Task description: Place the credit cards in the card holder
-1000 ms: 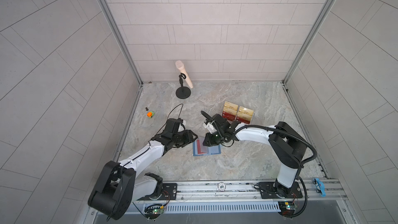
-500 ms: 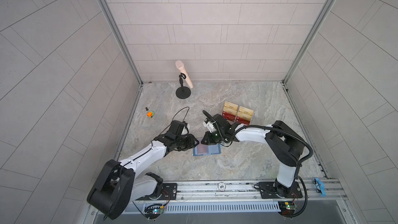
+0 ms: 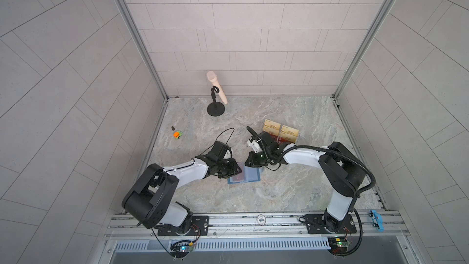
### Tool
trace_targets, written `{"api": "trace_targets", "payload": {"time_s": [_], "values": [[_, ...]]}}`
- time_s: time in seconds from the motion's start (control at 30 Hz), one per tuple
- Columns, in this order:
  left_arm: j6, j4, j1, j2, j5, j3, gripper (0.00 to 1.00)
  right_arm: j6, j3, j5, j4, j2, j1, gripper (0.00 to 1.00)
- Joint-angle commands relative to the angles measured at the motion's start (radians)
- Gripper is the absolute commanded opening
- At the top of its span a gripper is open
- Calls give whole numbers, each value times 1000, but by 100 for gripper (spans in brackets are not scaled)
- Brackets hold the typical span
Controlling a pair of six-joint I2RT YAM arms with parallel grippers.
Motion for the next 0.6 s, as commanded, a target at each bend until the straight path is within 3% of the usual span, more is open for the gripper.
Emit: {"api": "trace_targets", "payload": {"time_s": [0.0, 0.33, 0.57], "values": [[35, -52, -1, 9, -31, 27, 27, -8, -19, 9, -5, -20, 5, 12], [103, -189, -1, -2, -108, 45, 27, -100, 7, 77, -132, 5, 5, 11], [109, -190, -1, -19, -67, 80, 29, -118, 38, 84, -161, -42, 6, 11]]}}
